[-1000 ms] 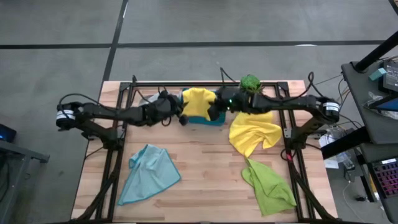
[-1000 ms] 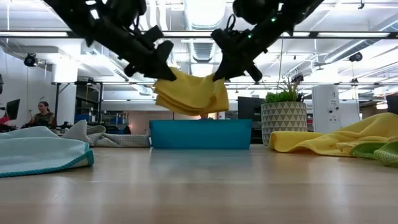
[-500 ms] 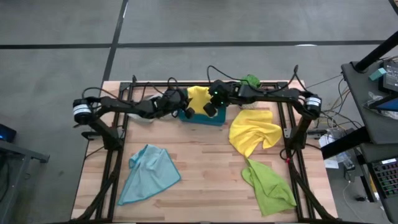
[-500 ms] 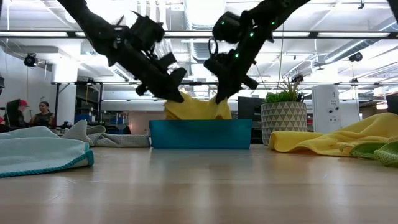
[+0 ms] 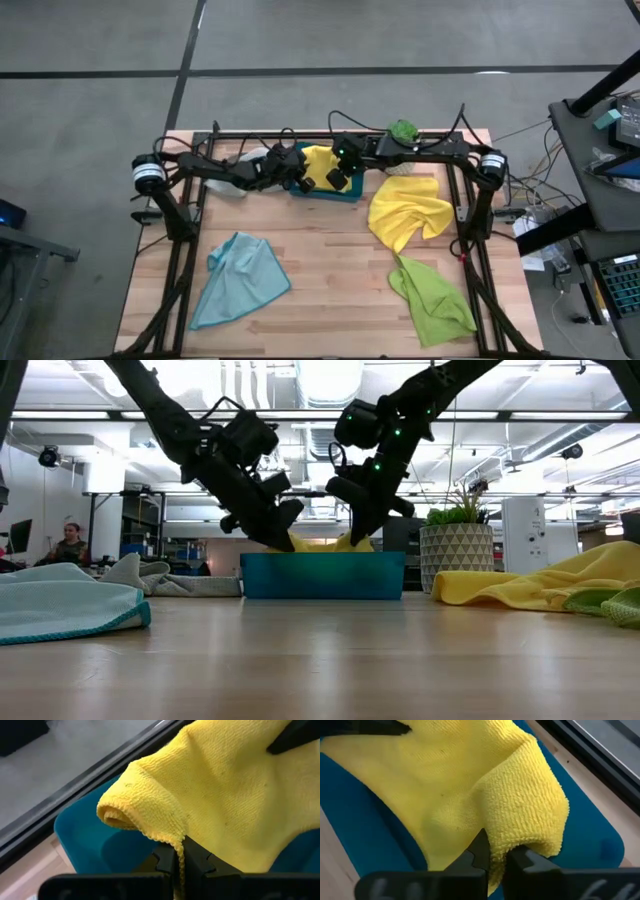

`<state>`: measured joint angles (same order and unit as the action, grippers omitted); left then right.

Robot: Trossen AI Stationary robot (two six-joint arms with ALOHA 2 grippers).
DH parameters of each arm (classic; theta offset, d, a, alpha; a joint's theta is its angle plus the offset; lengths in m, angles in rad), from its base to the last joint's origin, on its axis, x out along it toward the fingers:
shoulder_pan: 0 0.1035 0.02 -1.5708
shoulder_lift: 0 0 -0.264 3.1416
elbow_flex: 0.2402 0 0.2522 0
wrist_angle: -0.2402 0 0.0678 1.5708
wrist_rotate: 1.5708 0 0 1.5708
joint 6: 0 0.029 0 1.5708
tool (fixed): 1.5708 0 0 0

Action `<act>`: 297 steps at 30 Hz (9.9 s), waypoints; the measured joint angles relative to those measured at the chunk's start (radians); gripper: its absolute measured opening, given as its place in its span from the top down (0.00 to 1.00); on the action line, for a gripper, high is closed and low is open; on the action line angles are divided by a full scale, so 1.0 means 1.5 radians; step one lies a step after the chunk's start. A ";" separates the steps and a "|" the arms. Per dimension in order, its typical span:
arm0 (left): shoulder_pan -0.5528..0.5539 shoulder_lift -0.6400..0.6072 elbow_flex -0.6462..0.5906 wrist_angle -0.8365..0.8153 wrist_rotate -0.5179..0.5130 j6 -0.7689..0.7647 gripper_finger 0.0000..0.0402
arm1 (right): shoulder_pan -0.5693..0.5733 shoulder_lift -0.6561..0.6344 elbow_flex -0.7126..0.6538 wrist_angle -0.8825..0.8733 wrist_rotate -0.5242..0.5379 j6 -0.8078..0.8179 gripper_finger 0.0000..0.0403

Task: Fold microfiber towels
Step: Put the folded yellow microfiber cloth into the bin, then fold the light blue microfiber cloth

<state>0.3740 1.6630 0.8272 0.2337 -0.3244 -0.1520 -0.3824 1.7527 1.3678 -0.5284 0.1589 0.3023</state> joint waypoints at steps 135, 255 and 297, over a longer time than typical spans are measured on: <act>-0.912 0.144 0.353 -0.883 0.172 -0.695 1.00 | 0.454 0.276 0.149 0.391 -0.175 -0.308 0.98; -0.605 0.033 0.025 0.252 -0.400 0.124 1.00 | 0.479 -0.269 0.153 -0.121 0.081 -0.150 0.98; -0.493 -0.456 0.155 -0.609 0.118 -0.173 1.00 | 0.402 -0.276 0.104 -0.232 -0.111 -0.100 0.98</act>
<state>-0.3653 0.9787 1.0604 -0.6803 -0.1473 -0.4116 0.2205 1.3380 1.5237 -0.8762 -0.0075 0.1522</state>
